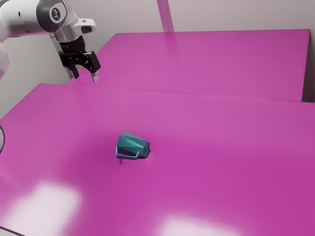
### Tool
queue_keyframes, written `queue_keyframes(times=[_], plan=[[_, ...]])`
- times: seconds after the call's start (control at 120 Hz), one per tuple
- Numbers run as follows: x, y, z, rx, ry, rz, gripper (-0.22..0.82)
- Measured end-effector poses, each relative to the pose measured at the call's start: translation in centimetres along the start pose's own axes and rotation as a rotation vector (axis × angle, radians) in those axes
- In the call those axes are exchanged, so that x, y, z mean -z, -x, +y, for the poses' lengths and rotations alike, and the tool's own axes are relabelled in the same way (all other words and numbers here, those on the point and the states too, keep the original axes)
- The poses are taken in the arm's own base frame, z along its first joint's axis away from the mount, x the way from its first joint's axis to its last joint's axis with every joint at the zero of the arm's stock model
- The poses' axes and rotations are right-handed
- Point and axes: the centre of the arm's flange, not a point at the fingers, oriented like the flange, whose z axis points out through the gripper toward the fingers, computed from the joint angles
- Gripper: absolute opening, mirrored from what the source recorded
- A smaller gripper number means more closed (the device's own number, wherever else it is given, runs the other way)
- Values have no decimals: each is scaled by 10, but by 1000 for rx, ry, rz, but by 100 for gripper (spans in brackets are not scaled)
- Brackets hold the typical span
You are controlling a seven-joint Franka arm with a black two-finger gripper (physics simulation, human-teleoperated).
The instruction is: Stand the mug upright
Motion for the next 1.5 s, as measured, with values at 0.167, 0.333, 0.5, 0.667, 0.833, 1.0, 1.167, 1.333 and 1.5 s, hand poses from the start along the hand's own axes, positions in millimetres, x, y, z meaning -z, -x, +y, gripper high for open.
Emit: queue_keyframes(times=[0.167, 0.333, 0.5, 0.667, 0.833, 1.0, 1.167, 1.333, 1.5], plan=[[0, 0, 0, 0, 1, -2, 60], [-7, 3, 0, 1, 7, -18, 60], [-37, 10, -2, 41, 152, -43, 60], [-76, 25, -17, 107, 349, -55, 60], [-123, 37, -34, 161, 488, -16, 60], [-175, 41, -35, 199, 586, 27, 60], [-207, 34, -40, 214, 609, 62, 60], [-249, 22, -45, 235, 668, 92, 60], [-274, 21, -32, 230, 729, 106, 60]])
